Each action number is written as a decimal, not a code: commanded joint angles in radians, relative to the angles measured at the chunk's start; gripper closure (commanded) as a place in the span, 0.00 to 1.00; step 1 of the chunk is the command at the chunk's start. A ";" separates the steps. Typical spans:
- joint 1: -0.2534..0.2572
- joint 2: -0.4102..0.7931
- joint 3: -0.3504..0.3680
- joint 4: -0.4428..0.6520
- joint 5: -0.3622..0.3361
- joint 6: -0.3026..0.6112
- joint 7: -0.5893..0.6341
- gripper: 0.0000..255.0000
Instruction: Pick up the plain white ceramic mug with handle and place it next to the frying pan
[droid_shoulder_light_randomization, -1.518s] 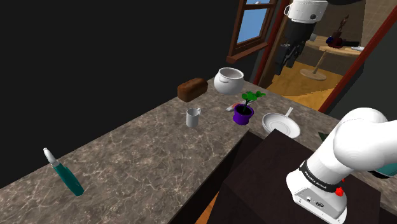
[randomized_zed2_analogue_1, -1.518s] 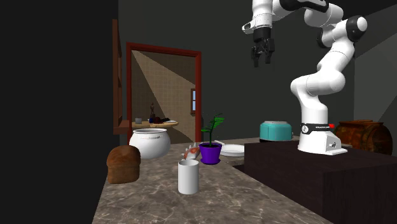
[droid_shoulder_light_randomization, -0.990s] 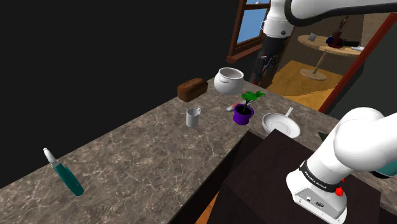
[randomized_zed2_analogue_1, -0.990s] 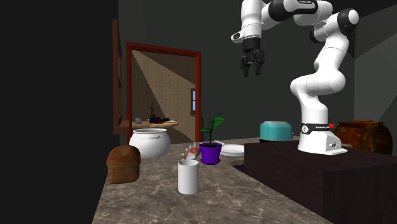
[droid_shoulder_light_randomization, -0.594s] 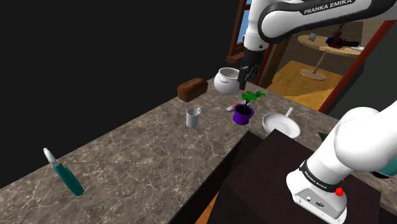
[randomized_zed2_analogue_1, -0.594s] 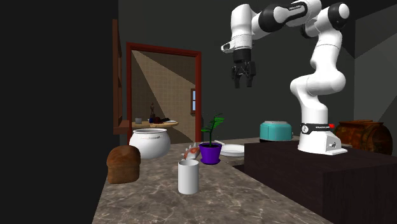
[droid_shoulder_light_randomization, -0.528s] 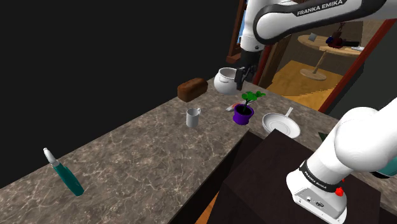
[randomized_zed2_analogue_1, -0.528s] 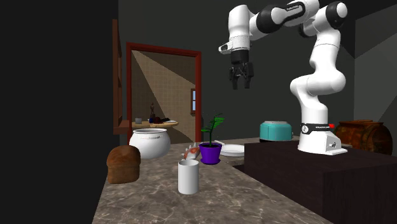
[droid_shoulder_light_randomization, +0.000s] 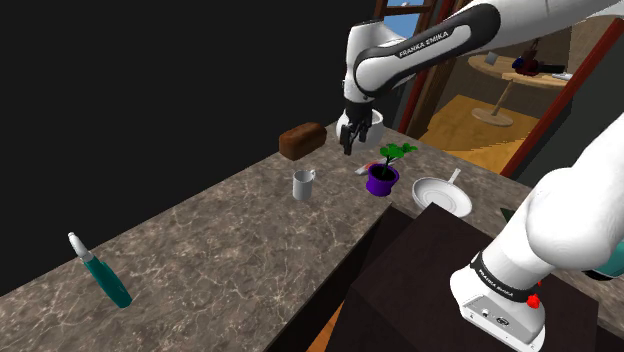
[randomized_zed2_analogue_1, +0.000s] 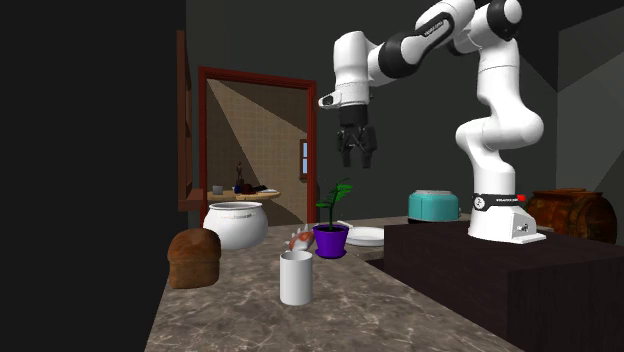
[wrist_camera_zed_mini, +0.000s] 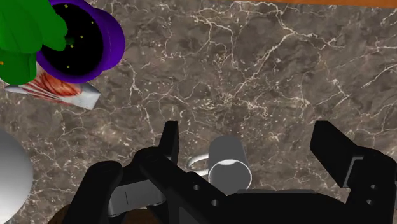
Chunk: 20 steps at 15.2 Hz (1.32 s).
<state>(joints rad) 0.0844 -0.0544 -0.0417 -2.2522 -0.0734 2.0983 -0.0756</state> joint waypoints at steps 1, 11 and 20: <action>0.008 0.072 0.007 0.037 0.003 0.029 -0.005 0.00; 0.028 0.464 0.033 0.317 0.002 0.111 -0.049 0.00; 0.053 0.827 0.055 0.681 -0.011 0.083 -0.084 0.00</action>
<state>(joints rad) 0.1348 0.7374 0.0117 -1.6053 -0.0829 2.1841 -0.1556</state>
